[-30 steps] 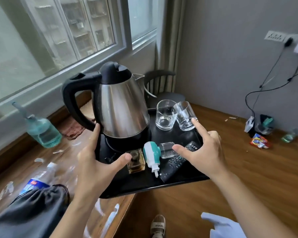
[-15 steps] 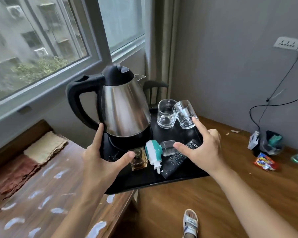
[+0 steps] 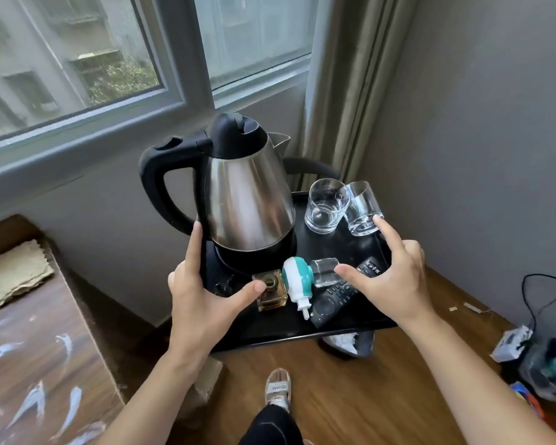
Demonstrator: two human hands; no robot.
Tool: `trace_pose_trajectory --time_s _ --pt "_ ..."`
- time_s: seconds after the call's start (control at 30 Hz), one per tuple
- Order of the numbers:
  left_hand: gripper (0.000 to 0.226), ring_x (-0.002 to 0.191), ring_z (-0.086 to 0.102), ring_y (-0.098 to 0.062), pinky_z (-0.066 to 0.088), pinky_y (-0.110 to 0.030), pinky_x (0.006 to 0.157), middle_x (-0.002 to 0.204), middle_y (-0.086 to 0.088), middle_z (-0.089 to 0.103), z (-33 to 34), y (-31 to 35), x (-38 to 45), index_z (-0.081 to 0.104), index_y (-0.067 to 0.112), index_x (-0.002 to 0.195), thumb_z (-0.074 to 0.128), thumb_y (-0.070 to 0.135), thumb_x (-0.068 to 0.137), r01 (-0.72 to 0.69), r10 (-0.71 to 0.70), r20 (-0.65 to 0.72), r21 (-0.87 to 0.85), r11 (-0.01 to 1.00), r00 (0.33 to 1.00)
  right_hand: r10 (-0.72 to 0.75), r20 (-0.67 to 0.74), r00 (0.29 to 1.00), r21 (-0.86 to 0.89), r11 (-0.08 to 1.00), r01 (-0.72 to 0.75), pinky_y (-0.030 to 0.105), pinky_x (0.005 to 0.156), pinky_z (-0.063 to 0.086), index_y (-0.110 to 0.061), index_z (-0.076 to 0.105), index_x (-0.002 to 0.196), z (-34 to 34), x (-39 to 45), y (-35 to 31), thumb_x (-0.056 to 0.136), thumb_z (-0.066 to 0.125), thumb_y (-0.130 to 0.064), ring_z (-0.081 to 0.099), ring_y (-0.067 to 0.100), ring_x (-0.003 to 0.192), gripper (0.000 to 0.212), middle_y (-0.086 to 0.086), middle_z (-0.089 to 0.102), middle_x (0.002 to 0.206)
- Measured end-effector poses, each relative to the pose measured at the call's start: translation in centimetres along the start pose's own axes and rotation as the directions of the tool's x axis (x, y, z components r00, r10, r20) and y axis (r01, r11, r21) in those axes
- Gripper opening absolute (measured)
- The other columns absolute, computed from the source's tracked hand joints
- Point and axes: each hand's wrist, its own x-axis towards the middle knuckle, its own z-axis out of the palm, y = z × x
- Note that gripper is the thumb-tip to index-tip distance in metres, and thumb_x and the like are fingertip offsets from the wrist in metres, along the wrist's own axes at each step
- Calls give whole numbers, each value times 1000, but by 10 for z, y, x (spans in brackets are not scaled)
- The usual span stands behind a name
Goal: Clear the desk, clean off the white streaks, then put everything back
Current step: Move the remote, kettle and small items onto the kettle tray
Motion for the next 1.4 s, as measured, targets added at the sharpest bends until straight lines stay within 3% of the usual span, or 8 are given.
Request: trace_pose_trajectory --time_s 0.1,0.3,0.5,0.8,1.1,1.2,1.3,1.4 --pt "131 132 26 -2 27 -34 111 122 63 29 31 -6 20 9 49 164 88 59 60 49 -49 -19 20 999 999 -18 45 999 -1 1000 18 26 94 35 -42 35 156 12 37 23 51 72 -83 40 15 106 118 1 43 104" --pt "132 129 30 -5 28 -37 110 133 20 48 93 -22 76 8 50 164 87 62 58 139 -137 -60 44 989 989 -13 131 991 -7 1000 14 27 97 36 -44 31 156 41 122 66 50 72 -84 43 17 108 121 -2 40 107" --pt "131 131 29 -6 30 -35 109 140 17 45 156 -28 124 8 53 163 88 61 60 183 -175 -107 68 981 979 -30 202 979 5 1000 29 29 98 36 -42 32 157 62 199 110 51 75 -81 38 13 111 121 0 40 112" --pt "131 137 35 -18 16 0 105 146 3 49 275 -41 162 11 48 164 91 63 61 311 -280 -220 119 943 934 -162 333 929 87 986 141 33 101 38 -37 32 158 107 311 207 52 74 -82 44 24 113 122 4 41 112" --pt "134 131 30 -6 31 -32 109 133 32 41 390 -93 159 9 64 157 92 65 51 491 -442 -369 44 870 817 -278 465 840 110 960 257 34 97 41 -38 32 159 174 376 305 53 71 -82 43 24 111 121 2 39 111" --pt "135 130 31 -7 32 -33 109 134 33 40 415 -129 155 9 66 156 93 69 50 519 -471 -388 25 854 792 -286 502 816 107 957 270 39 96 46 -39 31 158 210 378 333 53 72 -82 43 26 113 120 3 39 113" --pt "133 133 32 -10 31 -33 112 140 18 46 433 -172 155 11 64 157 93 69 51 555 -506 -396 12 832 766 -301 519 800 113 952 285 43 97 48 -37 34 158 252 375 359 53 72 -81 45 28 113 119 6 41 113" --pt "130 134 32 -10 26 -19 111 147 10 44 448 -219 155 14 55 160 85 71 53 566 -520 -399 -3 824 755 -305 532 790 120 951 286 42 95 48 -36 35 158 296 372 382 54 71 -81 45 29 112 118 8 42 113"
